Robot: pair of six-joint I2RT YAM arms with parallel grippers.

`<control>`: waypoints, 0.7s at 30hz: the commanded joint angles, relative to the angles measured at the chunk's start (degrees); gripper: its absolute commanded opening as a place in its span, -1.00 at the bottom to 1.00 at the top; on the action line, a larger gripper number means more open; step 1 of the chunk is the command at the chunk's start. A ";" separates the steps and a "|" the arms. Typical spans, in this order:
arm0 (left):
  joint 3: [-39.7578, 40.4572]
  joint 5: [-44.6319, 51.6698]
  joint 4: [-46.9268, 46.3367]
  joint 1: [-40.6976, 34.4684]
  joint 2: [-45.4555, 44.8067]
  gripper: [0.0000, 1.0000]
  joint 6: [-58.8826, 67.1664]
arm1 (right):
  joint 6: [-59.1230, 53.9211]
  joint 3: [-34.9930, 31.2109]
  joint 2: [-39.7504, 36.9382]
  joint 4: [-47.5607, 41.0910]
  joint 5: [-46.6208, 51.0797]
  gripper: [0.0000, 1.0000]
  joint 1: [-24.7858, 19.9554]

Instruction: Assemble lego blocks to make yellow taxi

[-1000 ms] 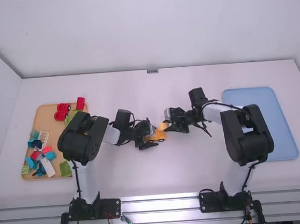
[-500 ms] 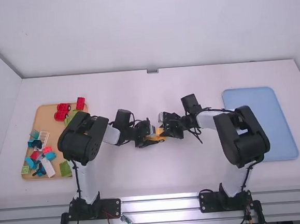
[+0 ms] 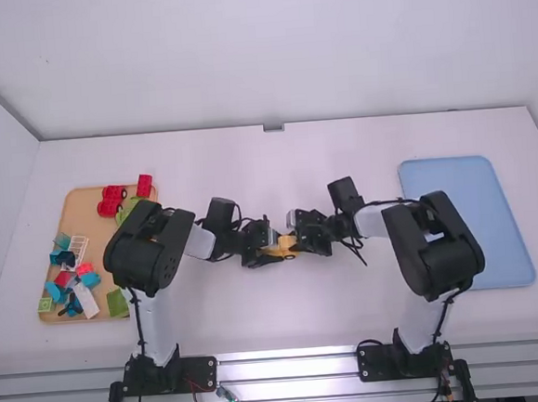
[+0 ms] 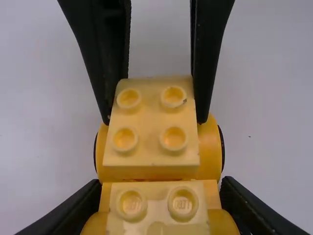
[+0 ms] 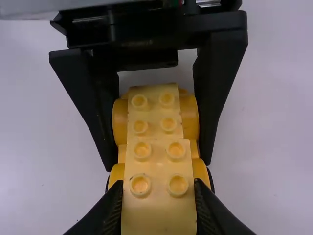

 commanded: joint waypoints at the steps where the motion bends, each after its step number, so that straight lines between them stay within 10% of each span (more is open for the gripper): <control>1: -0.70 2.01 -0.44 -0.28 0.42 0.07 1.29 | 0.00 -0.87 -1.25 0.07 0.09 -0.90 -0.09; 18: -0.72 4.74 -0.46 -0.02 0.42 0.08 1.22 | -0.17 -1.25 -1.25 0.94 1.57 -0.97 2.05; 21: -0.70 4.83 -0.42 -0.39 0.42 0.11 0.83 | -0.22 -1.25 -1.25 0.96 1.57 -0.41 2.05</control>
